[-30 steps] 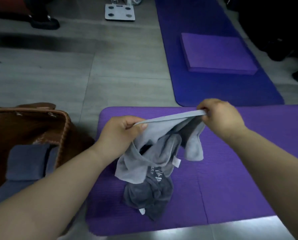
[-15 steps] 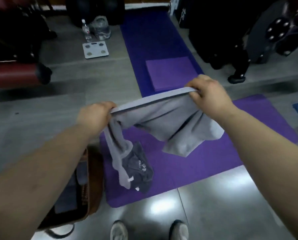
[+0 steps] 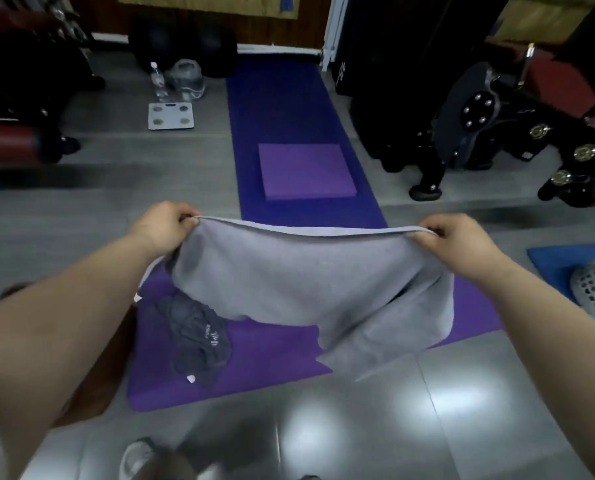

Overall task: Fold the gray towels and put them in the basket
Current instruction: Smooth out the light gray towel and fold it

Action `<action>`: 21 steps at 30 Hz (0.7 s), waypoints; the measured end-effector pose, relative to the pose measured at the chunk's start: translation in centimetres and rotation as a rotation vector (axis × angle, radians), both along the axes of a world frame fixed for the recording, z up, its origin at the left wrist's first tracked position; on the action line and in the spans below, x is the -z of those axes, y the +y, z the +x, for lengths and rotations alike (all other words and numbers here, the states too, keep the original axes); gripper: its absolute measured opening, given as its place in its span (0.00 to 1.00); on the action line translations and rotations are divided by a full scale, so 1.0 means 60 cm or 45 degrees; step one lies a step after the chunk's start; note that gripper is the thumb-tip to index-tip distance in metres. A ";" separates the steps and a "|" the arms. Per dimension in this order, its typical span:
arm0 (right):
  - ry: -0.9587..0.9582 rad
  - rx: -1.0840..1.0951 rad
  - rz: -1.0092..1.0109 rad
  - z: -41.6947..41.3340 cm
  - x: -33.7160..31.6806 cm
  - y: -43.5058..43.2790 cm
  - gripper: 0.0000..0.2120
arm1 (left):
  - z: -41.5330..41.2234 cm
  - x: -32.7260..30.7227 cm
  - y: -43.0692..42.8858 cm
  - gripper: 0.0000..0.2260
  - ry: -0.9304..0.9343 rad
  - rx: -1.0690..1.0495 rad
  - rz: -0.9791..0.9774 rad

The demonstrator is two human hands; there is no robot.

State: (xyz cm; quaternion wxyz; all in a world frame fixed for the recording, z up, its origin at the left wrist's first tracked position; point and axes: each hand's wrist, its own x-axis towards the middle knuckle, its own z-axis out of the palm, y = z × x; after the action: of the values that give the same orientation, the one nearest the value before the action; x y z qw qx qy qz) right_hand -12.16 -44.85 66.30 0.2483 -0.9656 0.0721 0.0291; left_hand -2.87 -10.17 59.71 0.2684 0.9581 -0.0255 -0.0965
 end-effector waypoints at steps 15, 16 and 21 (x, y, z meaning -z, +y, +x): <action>0.632 -0.138 -0.592 0.189 0.225 -0.359 0.13 | 0.113 0.183 -0.316 0.09 0.149 -0.040 -0.127; 0.632 -0.141 -0.626 0.212 0.233 -0.379 0.14 | 0.133 0.187 -0.337 0.09 0.141 -0.056 -0.109; 0.331 -0.082 -0.552 0.311 0.257 -0.475 0.14 | 0.210 0.165 -0.444 0.11 -0.115 -0.147 0.038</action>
State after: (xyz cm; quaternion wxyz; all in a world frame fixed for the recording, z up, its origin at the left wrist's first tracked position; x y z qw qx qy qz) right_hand 6.49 -73.34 50.91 0.0229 -0.9862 0.0771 0.1446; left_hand 9.73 -36.78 49.83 0.2578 0.9653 0.0190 -0.0380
